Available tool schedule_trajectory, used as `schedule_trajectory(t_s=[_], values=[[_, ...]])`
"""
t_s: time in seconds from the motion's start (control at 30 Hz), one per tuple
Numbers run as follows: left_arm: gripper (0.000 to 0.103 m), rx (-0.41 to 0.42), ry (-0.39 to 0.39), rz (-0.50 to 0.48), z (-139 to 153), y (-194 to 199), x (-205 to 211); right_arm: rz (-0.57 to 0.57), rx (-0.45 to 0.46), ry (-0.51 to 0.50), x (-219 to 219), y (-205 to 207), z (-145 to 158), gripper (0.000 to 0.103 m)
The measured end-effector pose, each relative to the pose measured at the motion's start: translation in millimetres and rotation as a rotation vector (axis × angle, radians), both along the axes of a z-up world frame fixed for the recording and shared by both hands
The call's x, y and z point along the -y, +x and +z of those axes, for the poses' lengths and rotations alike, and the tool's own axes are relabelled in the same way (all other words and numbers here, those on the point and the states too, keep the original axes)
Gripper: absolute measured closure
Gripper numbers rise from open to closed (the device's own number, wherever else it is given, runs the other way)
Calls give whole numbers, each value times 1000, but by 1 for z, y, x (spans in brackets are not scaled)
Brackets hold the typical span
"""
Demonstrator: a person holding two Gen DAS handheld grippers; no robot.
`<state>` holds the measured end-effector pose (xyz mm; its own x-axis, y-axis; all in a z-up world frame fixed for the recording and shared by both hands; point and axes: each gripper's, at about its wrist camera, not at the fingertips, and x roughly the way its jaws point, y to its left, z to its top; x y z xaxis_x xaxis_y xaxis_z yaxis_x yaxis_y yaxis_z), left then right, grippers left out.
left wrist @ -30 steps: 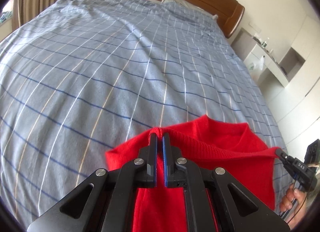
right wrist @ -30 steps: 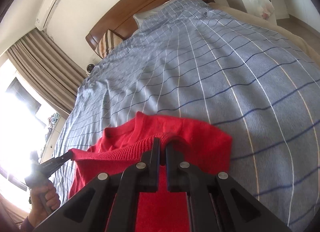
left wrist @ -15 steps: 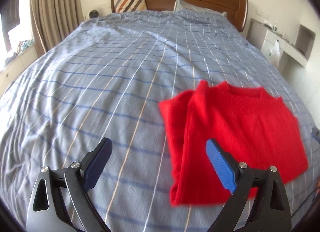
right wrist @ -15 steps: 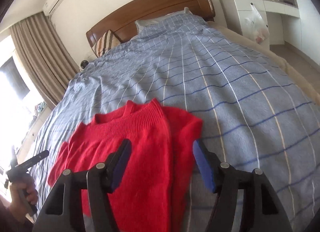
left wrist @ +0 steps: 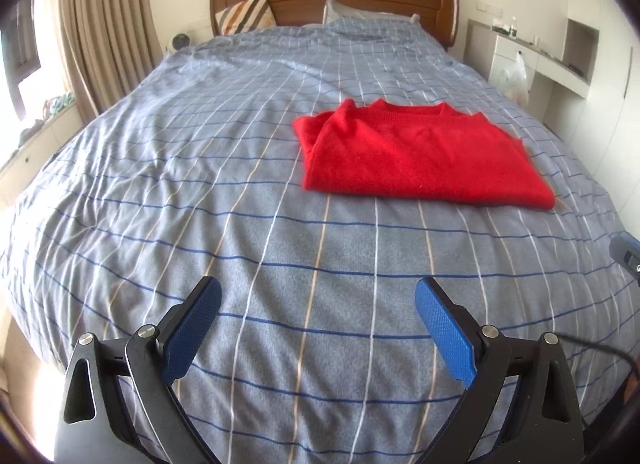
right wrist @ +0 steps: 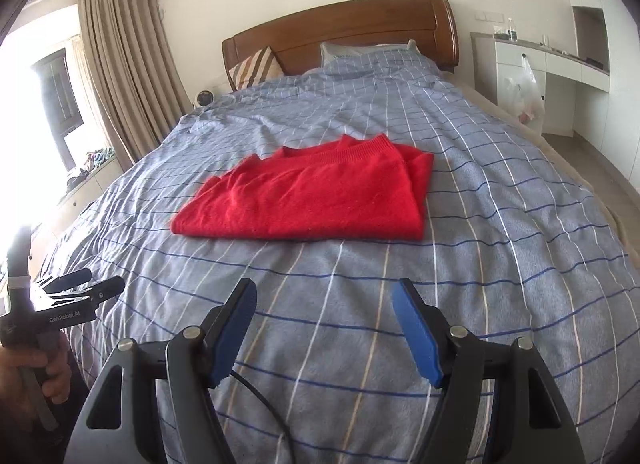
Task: Fold small clothes
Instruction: 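Open both tools and lift them away from the folded sweater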
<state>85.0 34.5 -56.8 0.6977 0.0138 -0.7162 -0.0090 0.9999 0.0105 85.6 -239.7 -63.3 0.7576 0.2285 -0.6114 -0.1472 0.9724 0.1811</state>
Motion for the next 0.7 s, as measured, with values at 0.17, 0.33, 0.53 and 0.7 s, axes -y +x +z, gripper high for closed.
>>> schedule_trajectory(t_s=[0.17,0.33,0.53,0.7], values=[[5,51,5,-2,17,-14,0,53,94,-84,-29,-23,22,31],[5,82,28,0,27,-26,4,79,96,-113,-40,-30,24,31],[5,104,44,-3,34,-33,7,89,89,-126,-47,-42,20,31],[5,119,62,-10,37,-36,12,94,83,-131,-49,-49,17,31]])
